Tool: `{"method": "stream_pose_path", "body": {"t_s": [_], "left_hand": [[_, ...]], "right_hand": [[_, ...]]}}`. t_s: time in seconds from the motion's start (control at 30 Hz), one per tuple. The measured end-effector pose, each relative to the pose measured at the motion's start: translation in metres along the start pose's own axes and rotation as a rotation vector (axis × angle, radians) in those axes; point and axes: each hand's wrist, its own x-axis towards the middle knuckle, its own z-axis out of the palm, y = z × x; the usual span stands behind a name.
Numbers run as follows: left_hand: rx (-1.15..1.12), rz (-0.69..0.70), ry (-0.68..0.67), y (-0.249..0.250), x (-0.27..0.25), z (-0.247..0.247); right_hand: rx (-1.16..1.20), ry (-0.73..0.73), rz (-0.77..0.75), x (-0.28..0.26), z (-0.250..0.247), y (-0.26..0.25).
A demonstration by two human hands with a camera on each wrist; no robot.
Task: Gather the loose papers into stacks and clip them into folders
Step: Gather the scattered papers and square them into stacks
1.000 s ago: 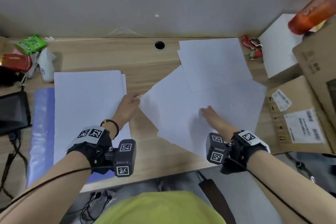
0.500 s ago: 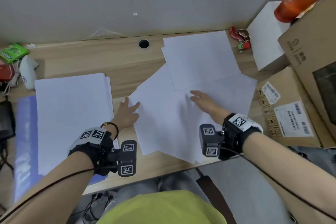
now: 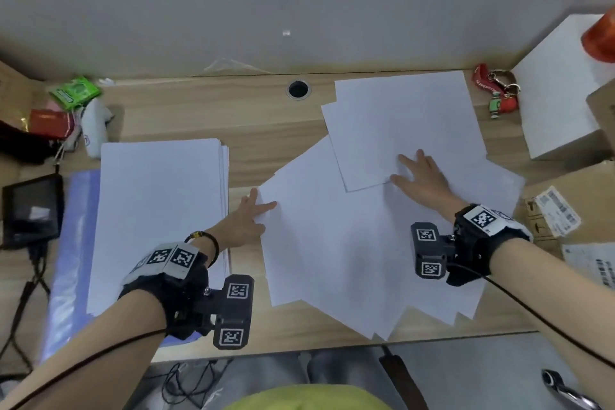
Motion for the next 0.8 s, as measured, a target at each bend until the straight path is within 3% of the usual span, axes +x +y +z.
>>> {"method": "stream_pose_path", "body": {"t_s": [0.13,0.33,0.5,0.6,0.8], "left_hand": [[-0.026,0.034,0.010,-0.001,-0.002,-0.002],[-0.024,0.040,0.047,-0.002,-0.006,0.000],[-0.051,0.049,0.085,0.000,-0.006,0.008],[-0.036,0.044,0.116,-0.001,-0.004,0.010],[-0.084,-0.009,0.201,0.007,-0.005,0.017]], "right_hand": [[-0.127,-0.087,-0.171,-0.027,0.020,-0.008],[-0.192,-0.178,-0.267,-0.071,0.046,-0.017],[0.094,0.022,-0.171,-0.028,0.010,-0.014],[0.284,0.023,-0.059,-0.011,-0.016,-0.006],[-0.022,-0.175,-0.101,-0.026,0.001,-0.008]]}}
